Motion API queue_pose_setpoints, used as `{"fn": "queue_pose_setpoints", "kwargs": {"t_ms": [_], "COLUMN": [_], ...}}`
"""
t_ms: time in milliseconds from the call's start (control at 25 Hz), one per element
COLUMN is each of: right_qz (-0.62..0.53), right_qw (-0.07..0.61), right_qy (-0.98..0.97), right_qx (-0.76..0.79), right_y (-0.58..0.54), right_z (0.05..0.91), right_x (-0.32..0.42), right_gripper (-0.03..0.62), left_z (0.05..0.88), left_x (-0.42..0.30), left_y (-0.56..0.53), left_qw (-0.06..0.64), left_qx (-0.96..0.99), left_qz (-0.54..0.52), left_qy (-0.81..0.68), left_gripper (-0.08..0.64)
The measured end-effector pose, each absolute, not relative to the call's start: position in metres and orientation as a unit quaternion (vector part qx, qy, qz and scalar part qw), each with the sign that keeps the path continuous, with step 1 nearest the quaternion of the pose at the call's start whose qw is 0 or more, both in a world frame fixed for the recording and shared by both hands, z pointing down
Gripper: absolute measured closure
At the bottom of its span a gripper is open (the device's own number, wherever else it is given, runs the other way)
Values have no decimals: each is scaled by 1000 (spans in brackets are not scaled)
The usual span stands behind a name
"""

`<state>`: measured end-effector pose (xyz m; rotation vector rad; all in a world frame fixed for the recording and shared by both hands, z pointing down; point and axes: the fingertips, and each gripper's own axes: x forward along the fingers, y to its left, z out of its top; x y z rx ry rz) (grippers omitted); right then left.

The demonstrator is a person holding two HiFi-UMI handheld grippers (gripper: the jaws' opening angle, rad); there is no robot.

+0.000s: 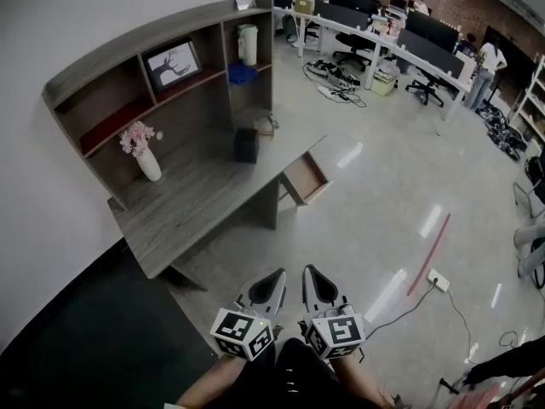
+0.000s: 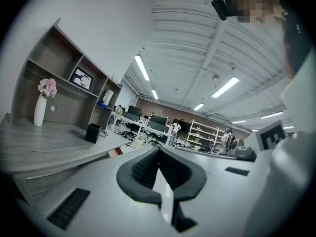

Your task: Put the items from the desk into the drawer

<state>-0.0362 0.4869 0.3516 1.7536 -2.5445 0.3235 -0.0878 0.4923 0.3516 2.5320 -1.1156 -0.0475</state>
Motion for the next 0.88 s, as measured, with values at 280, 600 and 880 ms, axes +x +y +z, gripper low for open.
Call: {"fn": "queue_pose_setpoints", "kwargs": {"t_ms": [280, 600, 880], "right_qz": [89, 118, 121], "right_qw": [10, 0, -13], "right_qy": [-823, -809, -803], "right_qx": [561, 576, 583], "right_y": [486, 497, 512], "right_z": [343, 350, 364], "right_x": [-37, -19, 11], "right_gripper": [581, 581, 581], "left_z": [346, 346, 352], "left_x": [-88, -82, -70], "left_y": [492, 497, 502], "left_qw": [180, 164, 150], "left_qx": [896, 897, 893], "left_qz": [-16, 1, -1], "left_qy": [-406, -411, -424], "left_gripper": [551, 551, 551]}}
